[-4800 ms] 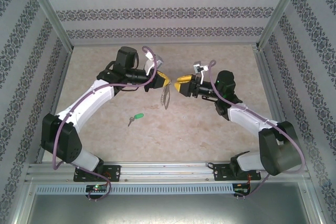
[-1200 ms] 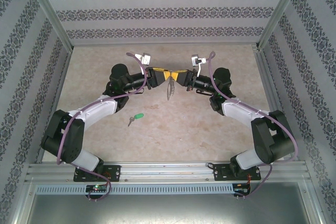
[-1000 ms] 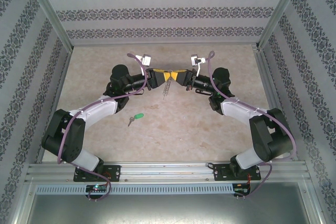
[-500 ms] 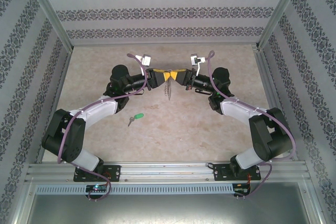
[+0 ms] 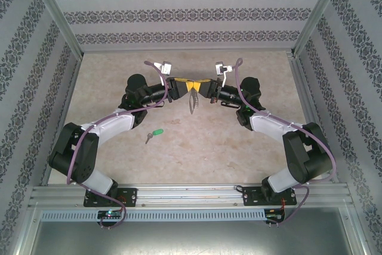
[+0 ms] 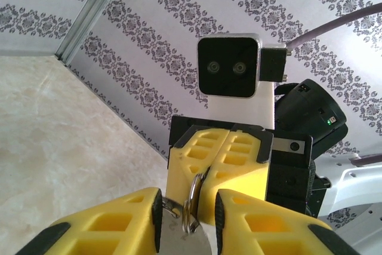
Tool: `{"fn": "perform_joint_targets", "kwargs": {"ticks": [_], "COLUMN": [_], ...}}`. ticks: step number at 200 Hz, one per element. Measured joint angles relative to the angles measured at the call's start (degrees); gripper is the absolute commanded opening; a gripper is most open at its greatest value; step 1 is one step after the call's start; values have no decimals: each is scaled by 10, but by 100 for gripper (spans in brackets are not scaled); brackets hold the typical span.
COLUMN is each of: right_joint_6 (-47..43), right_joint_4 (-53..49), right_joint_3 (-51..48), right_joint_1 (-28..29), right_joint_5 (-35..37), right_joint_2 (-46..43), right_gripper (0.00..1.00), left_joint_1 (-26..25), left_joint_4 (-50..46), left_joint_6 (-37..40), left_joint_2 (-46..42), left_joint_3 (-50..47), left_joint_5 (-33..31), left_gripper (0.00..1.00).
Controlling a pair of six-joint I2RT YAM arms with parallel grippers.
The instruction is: Put the keys on the keyring
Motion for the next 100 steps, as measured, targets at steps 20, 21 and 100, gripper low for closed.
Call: {"fn": "perform_joint_targets", "kwargs": {"ticks": [20,21,100], "right_joint_6": [0,0,-2], "right_joint_4": [0,0,-2], "right_joint_3": [0,0,0], "right_joint_1": [0,0,-1], "right_joint_5": [0,0,3], "right_joint_2": [0,0,0], "right_gripper": [0,0,0], "left_joint_1": [0,0,0], "left_joint_4": [7,7,22], "left_joint_6": [-4,-4,-7], "left_joint_2": [2,2,3], "left_joint_3": [0,0,-4], "left_joint_5": [0,0,-2], "left_gripper": [23,23,26]}}
